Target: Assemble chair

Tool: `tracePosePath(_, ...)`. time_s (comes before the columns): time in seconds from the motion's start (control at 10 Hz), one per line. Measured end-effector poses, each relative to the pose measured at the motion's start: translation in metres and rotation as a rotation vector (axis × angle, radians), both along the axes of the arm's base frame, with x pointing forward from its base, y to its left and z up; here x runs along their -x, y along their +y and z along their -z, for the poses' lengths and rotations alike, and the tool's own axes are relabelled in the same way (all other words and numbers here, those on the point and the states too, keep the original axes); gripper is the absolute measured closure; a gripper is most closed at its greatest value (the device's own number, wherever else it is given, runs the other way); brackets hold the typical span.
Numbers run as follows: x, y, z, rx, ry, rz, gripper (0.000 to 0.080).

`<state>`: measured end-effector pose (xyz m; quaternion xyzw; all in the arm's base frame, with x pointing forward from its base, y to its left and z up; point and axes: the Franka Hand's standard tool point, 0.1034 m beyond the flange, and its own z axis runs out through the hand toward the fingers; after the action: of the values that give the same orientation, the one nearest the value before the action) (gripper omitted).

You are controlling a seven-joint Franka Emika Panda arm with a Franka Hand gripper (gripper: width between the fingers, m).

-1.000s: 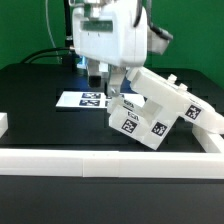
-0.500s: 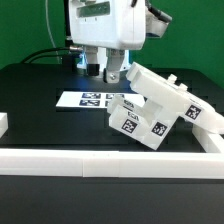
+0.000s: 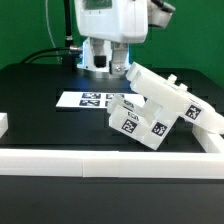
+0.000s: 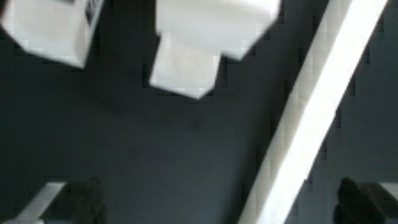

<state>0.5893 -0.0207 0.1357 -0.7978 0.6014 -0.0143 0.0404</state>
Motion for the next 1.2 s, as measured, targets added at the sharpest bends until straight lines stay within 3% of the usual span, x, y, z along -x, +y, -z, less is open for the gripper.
tracePosePath(0.4, 0.011, 0.039, -0.009, -0.035, 0.011, 0.061, 0.015)
tracePosePath(0.8, 0.012, 0.037, -0.006, -0.032, 0.014, 0.051, 0.015)
tracePosePath(0.9, 0.019, 0.041, -0.005, -0.055, 0.025, 0.117, 0.015)
tracePosePath(1.1, 0.039, 0.068, -0.006, -0.085, 0.054, 0.2, 0.015)
tracePosePath(1.2, 0.04, 0.071, -0.001, -0.074, 0.045, 0.189, 0.015)
